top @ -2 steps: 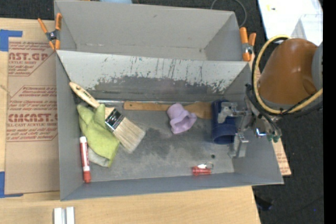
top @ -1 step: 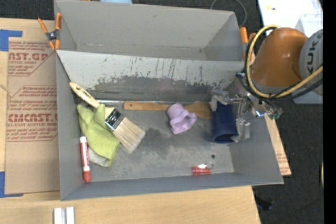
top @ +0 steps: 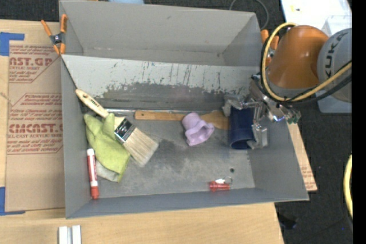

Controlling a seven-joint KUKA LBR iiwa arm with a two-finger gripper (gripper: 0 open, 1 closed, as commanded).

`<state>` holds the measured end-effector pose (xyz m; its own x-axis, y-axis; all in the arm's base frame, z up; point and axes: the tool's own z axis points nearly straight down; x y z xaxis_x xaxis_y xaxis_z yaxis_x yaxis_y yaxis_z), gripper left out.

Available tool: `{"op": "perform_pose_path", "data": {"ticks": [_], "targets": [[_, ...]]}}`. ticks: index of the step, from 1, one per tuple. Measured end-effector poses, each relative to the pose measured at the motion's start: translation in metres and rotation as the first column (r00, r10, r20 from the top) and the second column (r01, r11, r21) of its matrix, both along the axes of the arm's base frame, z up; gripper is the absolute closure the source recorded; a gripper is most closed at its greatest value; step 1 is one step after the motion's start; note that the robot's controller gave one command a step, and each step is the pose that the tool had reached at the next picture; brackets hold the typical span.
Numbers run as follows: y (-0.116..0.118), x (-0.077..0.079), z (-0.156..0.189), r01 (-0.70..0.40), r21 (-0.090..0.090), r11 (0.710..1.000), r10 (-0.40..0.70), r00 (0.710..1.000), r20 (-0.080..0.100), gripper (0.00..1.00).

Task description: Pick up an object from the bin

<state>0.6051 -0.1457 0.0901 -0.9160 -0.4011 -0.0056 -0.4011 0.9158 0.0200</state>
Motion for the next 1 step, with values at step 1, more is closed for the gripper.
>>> {"op": "perform_pose_path", "data": {"ticks": [1], "targets": [[0.0205,-0.0117,0.0039,-0.386,-0.01,0.923,0.386,0.923,0.009,0.0]]}}
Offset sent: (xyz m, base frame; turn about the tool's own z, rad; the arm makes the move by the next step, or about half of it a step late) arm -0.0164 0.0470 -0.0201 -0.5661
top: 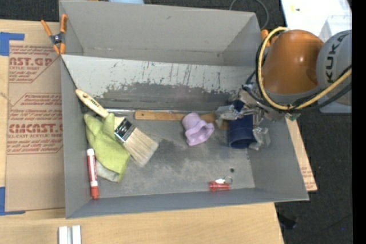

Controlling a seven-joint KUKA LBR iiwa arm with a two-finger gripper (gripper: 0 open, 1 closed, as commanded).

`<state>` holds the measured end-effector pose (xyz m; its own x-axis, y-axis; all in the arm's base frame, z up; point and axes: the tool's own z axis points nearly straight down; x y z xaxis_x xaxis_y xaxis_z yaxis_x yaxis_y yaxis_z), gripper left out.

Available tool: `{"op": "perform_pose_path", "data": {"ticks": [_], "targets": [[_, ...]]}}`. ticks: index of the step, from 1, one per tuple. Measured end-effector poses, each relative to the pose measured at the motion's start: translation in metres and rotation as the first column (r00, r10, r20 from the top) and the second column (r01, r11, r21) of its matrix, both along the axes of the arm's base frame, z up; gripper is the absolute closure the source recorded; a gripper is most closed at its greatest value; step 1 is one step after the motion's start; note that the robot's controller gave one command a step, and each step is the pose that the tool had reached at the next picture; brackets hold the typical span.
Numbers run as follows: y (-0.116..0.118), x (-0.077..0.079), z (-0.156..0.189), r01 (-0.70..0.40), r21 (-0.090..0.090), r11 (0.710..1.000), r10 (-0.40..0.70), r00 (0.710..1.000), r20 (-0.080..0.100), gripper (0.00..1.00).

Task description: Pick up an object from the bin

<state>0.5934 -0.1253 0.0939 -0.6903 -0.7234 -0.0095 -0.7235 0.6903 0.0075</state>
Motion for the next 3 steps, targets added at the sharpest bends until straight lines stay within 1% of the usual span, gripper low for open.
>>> {"op": "perform_pose_path", "data": {"ticks": [1,2,3], "targets": [[0.029,-0.006,-0.025,-0.169,0.005,0.986,0.169,0.986,-0.001,0.0],[0.047,-0.007,-0.025,-0.523,0.005,0.852,0.523,0.852,-0.005,1.0],[0.047,-0.006,-0.025,-0.523,0.006,0.853,0.523,0.853,-0.005,1.0]]}}
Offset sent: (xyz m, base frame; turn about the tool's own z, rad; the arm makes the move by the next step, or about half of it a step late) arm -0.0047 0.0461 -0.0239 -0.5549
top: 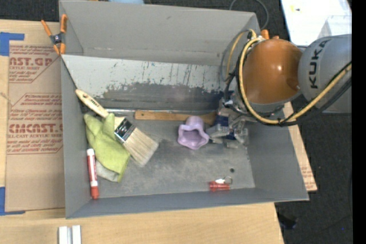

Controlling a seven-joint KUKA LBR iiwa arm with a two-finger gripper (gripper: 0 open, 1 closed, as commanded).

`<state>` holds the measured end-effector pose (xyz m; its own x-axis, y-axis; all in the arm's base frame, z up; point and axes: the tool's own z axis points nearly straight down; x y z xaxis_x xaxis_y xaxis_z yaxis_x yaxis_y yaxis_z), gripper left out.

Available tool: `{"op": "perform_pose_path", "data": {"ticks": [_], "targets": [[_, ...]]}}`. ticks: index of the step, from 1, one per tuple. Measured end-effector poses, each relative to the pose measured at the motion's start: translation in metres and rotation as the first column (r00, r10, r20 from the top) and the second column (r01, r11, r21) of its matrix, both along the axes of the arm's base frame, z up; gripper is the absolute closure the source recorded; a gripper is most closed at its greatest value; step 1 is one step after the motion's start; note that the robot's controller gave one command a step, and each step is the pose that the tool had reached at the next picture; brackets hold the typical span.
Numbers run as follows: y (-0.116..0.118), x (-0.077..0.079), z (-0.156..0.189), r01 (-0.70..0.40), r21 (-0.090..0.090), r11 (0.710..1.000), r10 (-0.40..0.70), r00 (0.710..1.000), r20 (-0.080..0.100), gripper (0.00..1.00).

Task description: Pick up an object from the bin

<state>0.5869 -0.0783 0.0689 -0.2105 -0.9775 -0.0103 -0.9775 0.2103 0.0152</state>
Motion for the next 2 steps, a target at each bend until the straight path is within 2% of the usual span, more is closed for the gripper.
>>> {"op": "perform_pose_path", "data": {"ticks": [1,2], "targets": [[0.001,0.0,0.007,0.002,0.001,1.0,-0.002,1.0,0.0,1.0],[0.002,-0.001,0.038,0.002,0.003,1.0,-0.002,1.0,-0.004,1.0]]}}
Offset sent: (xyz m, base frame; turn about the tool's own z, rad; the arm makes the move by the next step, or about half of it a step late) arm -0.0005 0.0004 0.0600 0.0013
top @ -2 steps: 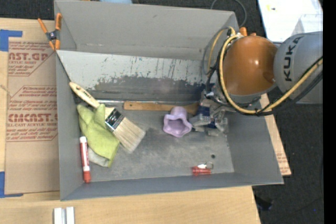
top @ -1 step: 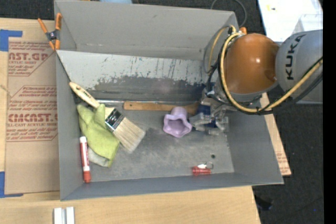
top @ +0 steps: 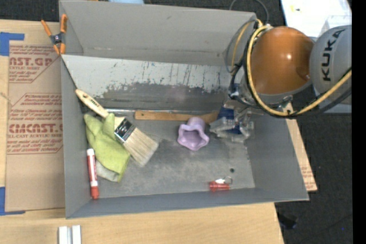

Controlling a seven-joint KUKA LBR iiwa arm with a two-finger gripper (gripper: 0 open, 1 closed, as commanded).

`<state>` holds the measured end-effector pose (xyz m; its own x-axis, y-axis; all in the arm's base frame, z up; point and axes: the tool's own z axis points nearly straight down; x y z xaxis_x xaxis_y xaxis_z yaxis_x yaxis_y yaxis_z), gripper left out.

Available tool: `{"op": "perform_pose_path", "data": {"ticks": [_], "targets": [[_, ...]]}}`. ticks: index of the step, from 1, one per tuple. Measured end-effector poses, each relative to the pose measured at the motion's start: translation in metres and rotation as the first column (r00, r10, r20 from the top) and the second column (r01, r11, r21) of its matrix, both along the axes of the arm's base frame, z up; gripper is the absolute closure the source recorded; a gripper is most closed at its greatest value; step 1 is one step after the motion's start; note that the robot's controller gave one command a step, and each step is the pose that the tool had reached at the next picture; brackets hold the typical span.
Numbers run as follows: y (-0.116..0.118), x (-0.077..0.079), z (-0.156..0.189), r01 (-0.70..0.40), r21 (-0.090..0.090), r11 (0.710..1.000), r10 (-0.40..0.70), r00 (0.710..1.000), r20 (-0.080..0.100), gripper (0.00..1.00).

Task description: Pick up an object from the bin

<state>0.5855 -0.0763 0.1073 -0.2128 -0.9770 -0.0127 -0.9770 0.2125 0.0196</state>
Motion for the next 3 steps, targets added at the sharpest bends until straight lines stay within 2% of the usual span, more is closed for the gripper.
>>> {"op": "perform_pose_path", "data": {"ticks": [3], "targets": [[0.003,0.0,0.053,0.004,0.003,1.0,-0.004,1.0,-0.001,1.0]]}}
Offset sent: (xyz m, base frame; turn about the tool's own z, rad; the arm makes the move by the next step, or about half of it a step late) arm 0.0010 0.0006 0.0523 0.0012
